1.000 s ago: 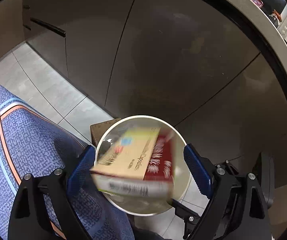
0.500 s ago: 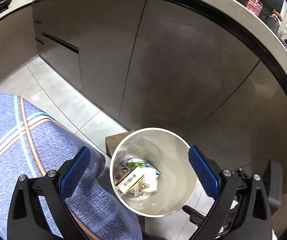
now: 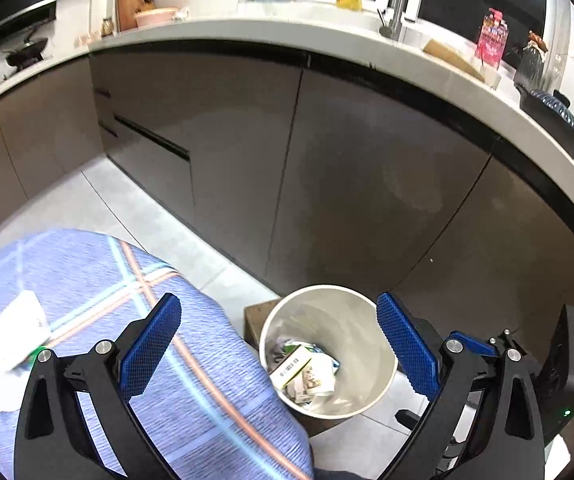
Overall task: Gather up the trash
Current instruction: 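Move both grippers back over the table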
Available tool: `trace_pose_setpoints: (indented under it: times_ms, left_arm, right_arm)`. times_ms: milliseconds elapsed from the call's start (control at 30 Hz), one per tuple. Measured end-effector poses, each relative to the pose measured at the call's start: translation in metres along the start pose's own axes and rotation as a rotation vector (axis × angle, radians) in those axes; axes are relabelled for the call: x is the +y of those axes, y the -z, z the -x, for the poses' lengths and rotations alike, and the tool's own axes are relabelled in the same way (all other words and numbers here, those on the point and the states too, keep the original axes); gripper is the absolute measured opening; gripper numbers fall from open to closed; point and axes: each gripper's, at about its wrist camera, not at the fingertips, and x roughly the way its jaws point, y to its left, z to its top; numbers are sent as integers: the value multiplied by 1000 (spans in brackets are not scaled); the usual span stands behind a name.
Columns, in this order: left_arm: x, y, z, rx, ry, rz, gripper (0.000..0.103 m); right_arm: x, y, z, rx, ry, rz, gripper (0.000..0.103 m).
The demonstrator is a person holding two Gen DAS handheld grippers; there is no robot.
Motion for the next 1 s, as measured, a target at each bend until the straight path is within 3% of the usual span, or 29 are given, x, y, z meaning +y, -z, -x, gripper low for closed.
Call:
trace_pose_setpoints:
  times_ms: [167,500,733,1000]
  left_arm:
    - [21,0,47,-65,-52,7,95]
    - [97,35,138,-177,-183,95,95]
    - [165,80,179,-198,-323,206,95]
    - [228,134,201,-145,-373,291,95]
  right_arm:
    - [32,-16,20,-39,-27,53,99]
    - [105,-49,42,-81,-141,120,100]
    - [163,-64,36,-57,-221,167,100]
    - [227,-67,10,3,-280,249,99]
